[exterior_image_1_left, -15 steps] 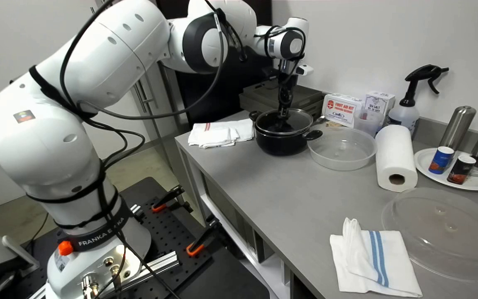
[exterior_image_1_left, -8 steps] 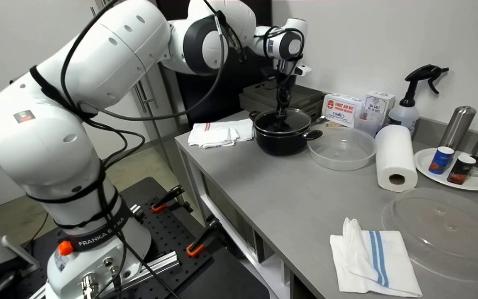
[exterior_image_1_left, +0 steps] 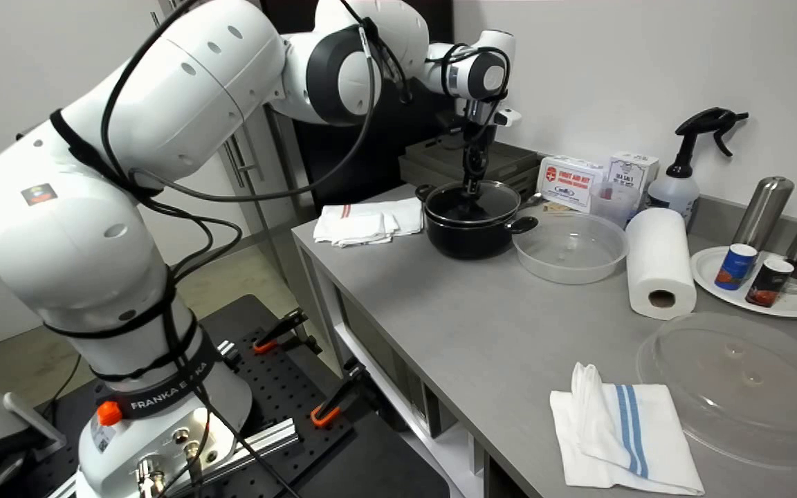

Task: Put the lid on the black pot

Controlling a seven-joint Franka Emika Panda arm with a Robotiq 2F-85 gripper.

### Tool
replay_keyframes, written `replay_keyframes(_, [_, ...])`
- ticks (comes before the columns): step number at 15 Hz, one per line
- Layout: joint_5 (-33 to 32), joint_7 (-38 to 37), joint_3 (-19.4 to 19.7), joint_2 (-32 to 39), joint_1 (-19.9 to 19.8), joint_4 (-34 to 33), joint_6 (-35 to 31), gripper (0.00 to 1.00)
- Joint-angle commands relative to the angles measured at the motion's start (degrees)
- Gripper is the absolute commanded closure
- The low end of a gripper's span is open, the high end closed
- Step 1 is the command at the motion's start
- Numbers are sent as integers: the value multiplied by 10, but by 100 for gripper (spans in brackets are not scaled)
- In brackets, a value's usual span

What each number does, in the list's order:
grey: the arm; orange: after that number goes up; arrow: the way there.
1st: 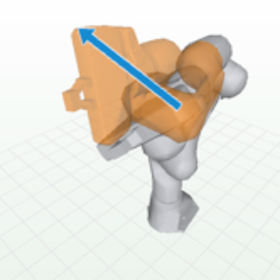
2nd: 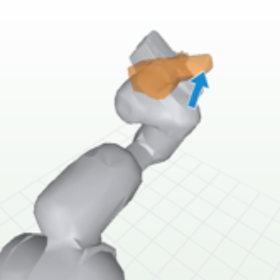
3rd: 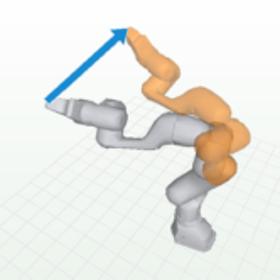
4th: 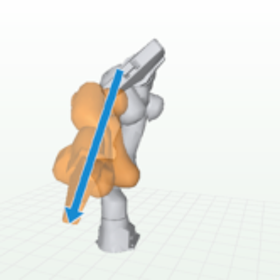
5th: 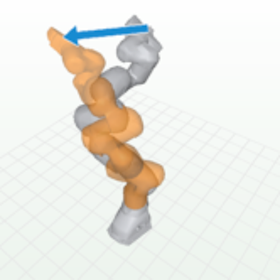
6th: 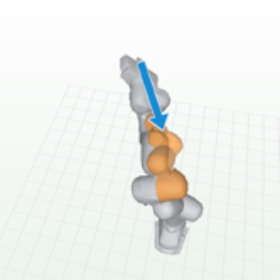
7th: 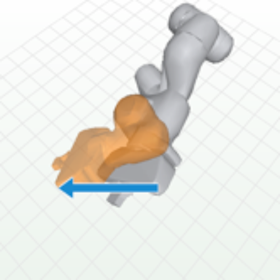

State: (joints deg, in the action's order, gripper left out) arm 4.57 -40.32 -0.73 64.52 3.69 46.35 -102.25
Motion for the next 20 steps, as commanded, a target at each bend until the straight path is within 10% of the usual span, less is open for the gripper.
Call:
replay_keyframes(1, [7, 18, -8, 5, -10, -20, 16, 75])
replay_keyframes(20, [8, 44, -18, -17, -16, 26, -3, 75])
